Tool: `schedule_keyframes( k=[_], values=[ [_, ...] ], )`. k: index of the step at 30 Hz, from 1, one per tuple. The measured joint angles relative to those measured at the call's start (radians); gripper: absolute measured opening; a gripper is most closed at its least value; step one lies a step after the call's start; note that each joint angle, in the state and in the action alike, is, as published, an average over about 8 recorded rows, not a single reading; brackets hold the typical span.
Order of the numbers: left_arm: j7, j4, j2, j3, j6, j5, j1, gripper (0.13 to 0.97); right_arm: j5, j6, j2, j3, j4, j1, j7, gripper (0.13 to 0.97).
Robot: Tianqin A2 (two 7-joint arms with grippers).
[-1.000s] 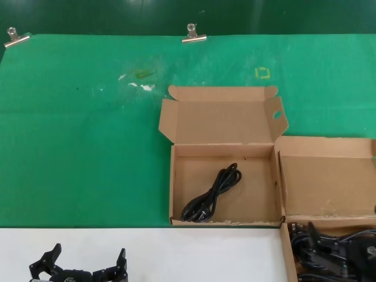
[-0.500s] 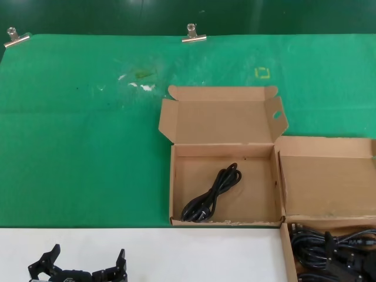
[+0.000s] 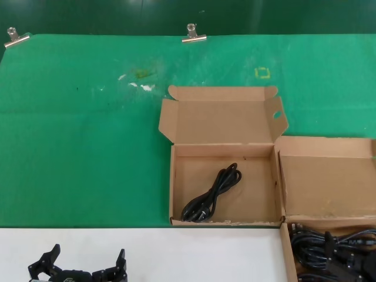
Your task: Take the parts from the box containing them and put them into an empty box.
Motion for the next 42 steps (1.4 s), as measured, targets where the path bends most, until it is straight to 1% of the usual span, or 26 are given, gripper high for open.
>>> schedule_keyframes(
  k=[42],
  values=[
    [0.0,0.0,0.0,0.0,0.0,0.0,0.0,0.966,0.0,0.0,0.0,0.0,0.0,0.0,0.0,0.966]
  ],
)
